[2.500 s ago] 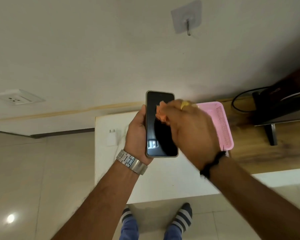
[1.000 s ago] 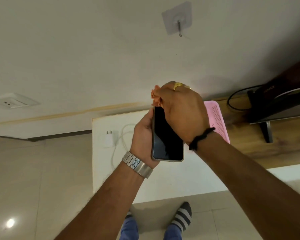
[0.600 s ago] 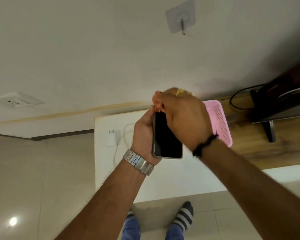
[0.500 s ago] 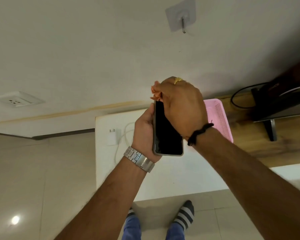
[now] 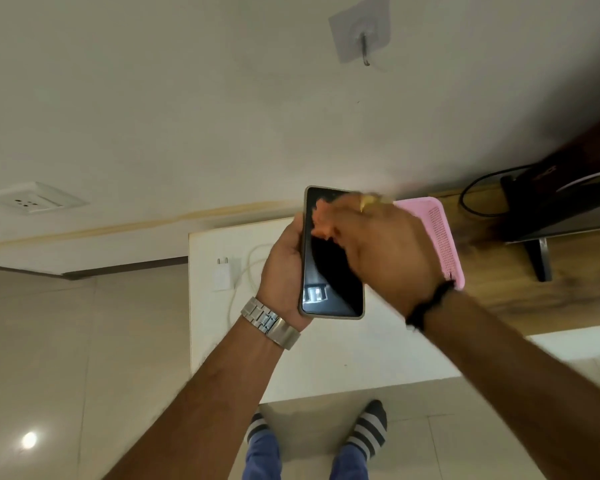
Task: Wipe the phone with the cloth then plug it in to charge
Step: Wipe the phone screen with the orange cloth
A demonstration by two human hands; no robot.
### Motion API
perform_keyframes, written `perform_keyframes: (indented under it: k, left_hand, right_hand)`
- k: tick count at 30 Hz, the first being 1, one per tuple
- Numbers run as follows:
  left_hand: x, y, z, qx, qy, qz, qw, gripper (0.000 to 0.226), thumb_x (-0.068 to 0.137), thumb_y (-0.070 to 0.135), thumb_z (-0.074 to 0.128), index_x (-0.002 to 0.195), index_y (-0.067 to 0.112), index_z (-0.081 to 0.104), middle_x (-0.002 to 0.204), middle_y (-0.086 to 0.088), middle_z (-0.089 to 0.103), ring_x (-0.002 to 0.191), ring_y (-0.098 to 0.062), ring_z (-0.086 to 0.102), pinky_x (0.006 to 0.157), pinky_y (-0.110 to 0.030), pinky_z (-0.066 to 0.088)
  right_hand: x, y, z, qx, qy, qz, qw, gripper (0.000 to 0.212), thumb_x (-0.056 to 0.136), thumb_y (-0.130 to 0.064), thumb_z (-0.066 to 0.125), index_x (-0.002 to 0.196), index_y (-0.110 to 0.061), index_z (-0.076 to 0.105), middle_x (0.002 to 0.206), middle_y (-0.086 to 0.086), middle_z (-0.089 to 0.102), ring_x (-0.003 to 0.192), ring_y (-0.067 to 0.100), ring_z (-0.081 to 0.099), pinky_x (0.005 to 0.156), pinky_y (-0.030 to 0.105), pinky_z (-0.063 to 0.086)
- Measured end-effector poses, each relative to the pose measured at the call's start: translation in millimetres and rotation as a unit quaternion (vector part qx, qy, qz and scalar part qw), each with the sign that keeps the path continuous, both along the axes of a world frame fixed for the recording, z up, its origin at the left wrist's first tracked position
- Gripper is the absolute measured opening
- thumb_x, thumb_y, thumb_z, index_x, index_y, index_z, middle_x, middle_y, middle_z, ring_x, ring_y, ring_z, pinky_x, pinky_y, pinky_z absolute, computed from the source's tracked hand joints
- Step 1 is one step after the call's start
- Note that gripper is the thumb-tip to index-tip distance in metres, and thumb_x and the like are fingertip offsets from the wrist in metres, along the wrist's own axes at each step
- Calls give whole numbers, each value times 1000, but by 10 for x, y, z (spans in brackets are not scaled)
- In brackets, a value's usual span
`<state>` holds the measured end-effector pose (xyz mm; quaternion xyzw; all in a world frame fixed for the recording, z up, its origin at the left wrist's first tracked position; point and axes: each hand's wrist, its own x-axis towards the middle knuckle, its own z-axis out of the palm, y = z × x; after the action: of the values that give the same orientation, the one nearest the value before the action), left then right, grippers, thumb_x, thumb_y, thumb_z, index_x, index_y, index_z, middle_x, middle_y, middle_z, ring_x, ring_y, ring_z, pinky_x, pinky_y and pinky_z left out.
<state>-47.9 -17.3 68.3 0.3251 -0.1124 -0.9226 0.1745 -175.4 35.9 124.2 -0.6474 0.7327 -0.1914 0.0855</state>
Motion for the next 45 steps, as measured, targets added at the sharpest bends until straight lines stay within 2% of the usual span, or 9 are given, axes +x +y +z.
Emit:
perform_keyframes:
  k: [4, 10, 14, 19, 22, 25, 30, 35, 45]
  left_hand:
    - [-26, -43, 39, -22, -11, -12, 1000, 55, 102, 52, 37, 105, 16, 79, 101, -10, 76, 84, -29, 74, 75, -45, 60]
    - [20, -216, 62, -42, -49, -19, 998, 76, 103, 60, 22, 149, 5, 45, 122, -17, 63, 100, -30, 64, 88, -45, 52]
    - [8, -69, -10, -3, -16, -7, 1000, 56, 103, 55, 35, 125, 14, 65, 112, -13, 70, 95, -30, 67, 82, -43, 58]
    - [-24, -103, -46, -17, -18, 16, 1000, 54, 104, 54, 35, 123, 16, 67, 115, -13, 71, 99, -32, 68, 88, -48, 54]
    - [6, -244, -61, -12, -39, 22, 999, 65, 103, 58, 29, 133, 9, 61, 116, -17, 69, 96, -30, 67, 87, -42, 55]
    - [-4, -259, -56, -35, -45, 12, 998, 72, 104, 59, 20, 143, 7, 50, 121, -18, 62, 96, -30, 60, 83, -44, 53]
    - [-76, -193, -21, -6, -23, 15, 1000, 63, 102, 59, 35, 121, 11, 70, 108, -15, 72, 92, -29, 70, 85, -41, 58]
    - [-73, -272, 19, -51, -27, 20, 998, 71, 102, 61, 19, 132, 10, 58, 121, -16, 63, 94, -28, 63, 78, -39, 58]
    - [-129, -225, 6, -67, -38, 35, 996, 74, 103, 62, 24, 150, 8, 45, 126, -20, 62, 95, -30, 63, 80, -43, 55]
  right_hand:
    - [-168, -253, 28, -27, 13, -44, 999, 33, 107, -29, 43, 116, -17, 73, 112, 2, 69, 102, 26, 63, 85, 39, 53]
    - [298, 489, -25, 21, -29, 78, 996, 39, 83, -12, 80, 120, -14, 70, 107, 9, 73, 87, 29, 72, 69, 40, 64]
    - [-55, 133, -27, -5, 12, 1, 1000, 24, 102, -24, 52, 119, -23, 68, 109, 1, 70, 95, 26, 66, 73, 40, 58]
    - [-177, -131, -165, -18, 21, -28, 999, 29, 105, -33, 47, 107, -18, 72, 104, 4, 69, 96, 26, 64, 82, 40, 54]
    - [199, 361, -180, 6, -43, -4, 999, 19, 99, -24, 59, 115, -20, 69, 107, 3, 71, 93, 24, 67, 75, 40, 60]
    - [306, 680, -241, 4, -55, 66, 996, 41, 82, -8, 80, 121, -17, 69, 108, 5, 74, 89, 24, 72, 72, 39, 64]
    - [-23, 184, -184, 2, -20, -32, 999, 22, 102, -28, 56, 115, -17, 70, 105, 5, 71, 92, 26, 68, 78, 42, 61]
    - [91, 629, -203, -28, 3, 21, 999, 46, 73, -1, 86, 116, -7, 74, 104, 12, 76, 84, 31, 75, 72, 44, 63]
    - [211, 607, -213, -33, -12, 54, 998, 53, 67, -8, 93, 117, -7, 74, 105, 11, 77, 86, 29, 76, 78, 39, 62]
